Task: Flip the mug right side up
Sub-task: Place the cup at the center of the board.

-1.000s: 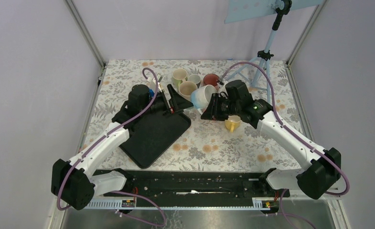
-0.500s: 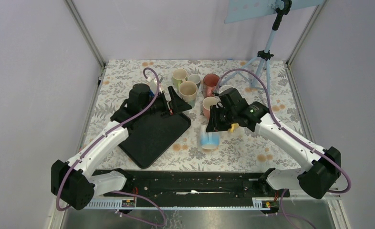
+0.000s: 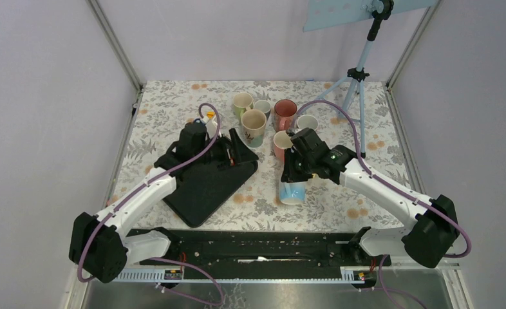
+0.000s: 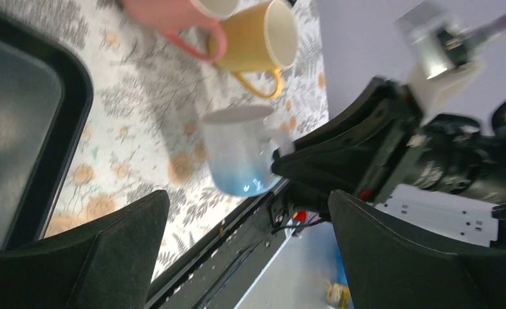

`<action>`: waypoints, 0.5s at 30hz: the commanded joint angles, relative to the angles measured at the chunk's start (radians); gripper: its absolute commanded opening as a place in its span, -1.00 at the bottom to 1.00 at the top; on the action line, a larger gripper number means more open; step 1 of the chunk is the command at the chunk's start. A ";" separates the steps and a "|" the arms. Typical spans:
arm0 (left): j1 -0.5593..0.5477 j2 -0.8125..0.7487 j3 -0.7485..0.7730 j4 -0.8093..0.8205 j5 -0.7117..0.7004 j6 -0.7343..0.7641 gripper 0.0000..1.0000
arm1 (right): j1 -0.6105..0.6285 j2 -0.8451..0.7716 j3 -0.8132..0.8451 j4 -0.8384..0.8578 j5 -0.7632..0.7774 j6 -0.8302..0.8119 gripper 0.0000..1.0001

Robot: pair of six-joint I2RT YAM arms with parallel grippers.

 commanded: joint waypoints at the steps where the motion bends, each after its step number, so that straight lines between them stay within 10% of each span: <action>1: -0.005 -0.039 -0.088 0.029 0.064 0.016 0.97 | 0.014 -0.043 0.012 0.144 0.057 0.024 -1.00; 8: -0.055 -0.095 -0.346 0.285 0.190 -0.214 0.88 | 0.044 -0.078 -0.046 0.315 0.124 0.056 -1.00; 15: -0.122 -0.034 -0.399 0.406 0.147 -0.324 0.21 | 0.116 -0.125 -0.186 0.554 0.258 0.034 -1.00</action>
